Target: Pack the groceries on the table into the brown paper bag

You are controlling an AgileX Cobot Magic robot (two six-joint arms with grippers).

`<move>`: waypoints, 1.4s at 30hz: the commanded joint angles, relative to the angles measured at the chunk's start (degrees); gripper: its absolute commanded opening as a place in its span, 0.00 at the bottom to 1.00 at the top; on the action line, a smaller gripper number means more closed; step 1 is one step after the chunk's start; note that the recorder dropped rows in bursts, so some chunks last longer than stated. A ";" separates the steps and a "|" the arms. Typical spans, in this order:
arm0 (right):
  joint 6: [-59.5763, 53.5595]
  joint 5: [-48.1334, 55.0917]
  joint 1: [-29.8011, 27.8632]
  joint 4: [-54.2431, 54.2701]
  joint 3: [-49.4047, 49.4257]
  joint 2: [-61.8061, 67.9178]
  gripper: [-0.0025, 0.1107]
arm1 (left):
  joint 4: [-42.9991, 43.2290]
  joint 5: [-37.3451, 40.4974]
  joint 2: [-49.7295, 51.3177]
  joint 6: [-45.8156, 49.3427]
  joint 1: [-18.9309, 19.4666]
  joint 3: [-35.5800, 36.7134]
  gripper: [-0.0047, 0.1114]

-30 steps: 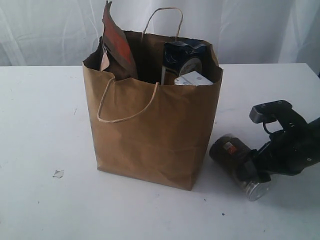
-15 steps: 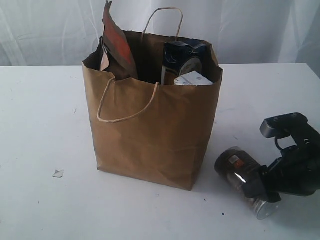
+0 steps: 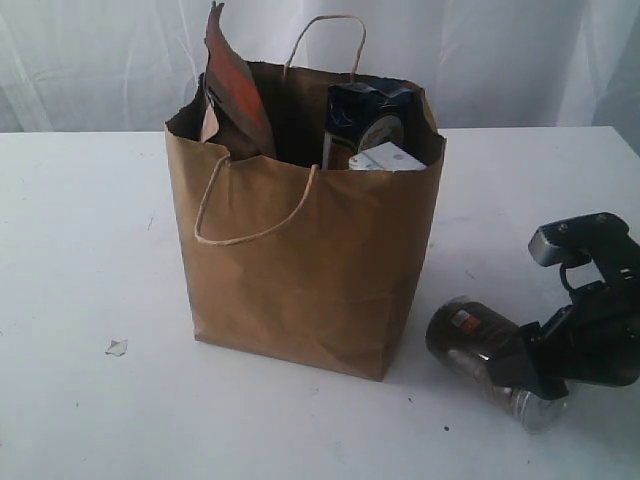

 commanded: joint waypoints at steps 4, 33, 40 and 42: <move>0.86 2.49 -0.04 -0.82 -0.08 -7.32 0.61 | -0.31 0.00 -0.24 -0.52 0.18 0.25 0.04; 22.31 14.62 2.17 -24.56 -13.28 -8.02 0.61 | -0.31 0.00 -0.24 -0.52 0.18 0.25 0.04; 22.31 13.59 2.90 -21.41 -13.28 -10.24 0.70 | -0.31 0.00 -0.24 -0.52 0.18 0.25 0.04; 22.31 13.59 2.90 -21.41 -13.28 -10.46 0.73 | -0.31 0.00 -0.24 -0.52 0.18 0.25 0.04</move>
